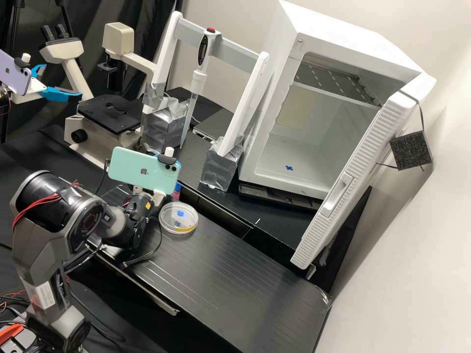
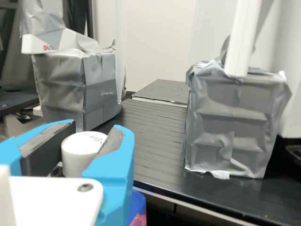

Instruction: Close the bottle

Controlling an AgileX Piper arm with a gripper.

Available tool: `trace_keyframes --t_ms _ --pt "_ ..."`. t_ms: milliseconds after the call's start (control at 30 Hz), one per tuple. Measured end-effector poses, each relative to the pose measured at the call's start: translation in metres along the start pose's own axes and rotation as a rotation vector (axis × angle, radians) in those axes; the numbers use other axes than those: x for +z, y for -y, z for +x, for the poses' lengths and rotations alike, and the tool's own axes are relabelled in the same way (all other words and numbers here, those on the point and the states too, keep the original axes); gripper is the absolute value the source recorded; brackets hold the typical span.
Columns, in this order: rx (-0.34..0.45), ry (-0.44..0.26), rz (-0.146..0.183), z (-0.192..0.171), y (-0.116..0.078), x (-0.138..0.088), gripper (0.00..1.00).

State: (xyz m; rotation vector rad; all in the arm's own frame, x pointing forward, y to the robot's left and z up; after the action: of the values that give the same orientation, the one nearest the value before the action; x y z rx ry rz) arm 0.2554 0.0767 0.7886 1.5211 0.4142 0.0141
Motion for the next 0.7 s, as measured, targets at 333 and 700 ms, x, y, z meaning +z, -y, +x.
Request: trace_keyframes --t_ms 333,700 --pt "-0.007 0.009 -0.005 0.0041 -0.0022 -0.0014 0.0" --pt "-0.02 0.031 0.006 0.0042 -0.0066 -0.0009 0.0"
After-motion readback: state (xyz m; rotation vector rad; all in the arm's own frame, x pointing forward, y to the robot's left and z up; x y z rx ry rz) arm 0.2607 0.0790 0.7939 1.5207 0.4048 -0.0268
